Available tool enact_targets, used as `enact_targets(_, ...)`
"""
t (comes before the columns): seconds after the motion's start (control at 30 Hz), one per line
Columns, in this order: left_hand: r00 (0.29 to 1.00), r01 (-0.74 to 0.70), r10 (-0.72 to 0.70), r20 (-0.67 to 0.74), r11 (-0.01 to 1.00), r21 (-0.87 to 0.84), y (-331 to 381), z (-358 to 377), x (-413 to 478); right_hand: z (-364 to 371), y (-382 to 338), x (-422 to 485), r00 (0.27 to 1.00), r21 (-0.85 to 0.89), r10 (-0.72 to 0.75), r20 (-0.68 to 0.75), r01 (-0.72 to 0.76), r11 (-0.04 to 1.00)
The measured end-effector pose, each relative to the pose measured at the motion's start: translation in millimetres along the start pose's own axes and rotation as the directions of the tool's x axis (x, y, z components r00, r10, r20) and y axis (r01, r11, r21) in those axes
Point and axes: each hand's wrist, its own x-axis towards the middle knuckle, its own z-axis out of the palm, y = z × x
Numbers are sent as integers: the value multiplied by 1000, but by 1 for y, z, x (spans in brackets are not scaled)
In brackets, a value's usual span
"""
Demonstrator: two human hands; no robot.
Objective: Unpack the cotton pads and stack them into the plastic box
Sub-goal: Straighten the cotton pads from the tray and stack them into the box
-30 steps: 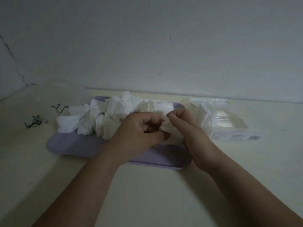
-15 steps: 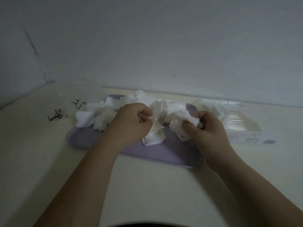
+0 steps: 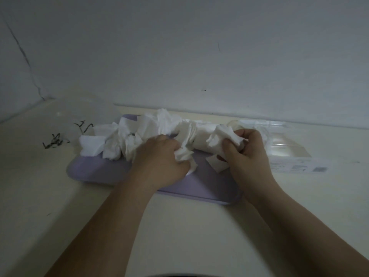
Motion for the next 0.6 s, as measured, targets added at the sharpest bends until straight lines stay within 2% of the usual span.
enact_targets(0.27,993,-4,-4,-119,997,-72,-1,2,3,1,0,-1,998,8,39,55,-39,999)
enact_targets(0.37,974,11,-61,-217,974,-226,4,-1,4,0,1,-3,996,33,42,76,-45,998)
enact_targets(0.43,971,18,-122,-204,895,-446,12,-7,4,0,2,-2,997,12,39,67,-40,999)
enact_targets(0.5,987,35,-130,-96,752,-658,17,-11,2,-1,2,-2,997,-16,19,70,-18,1000)
enact_targets(0.6,998,63,-59,34,627,-777,20,-14,-4,-2,0,-2,996,39,22,92,-25,999)
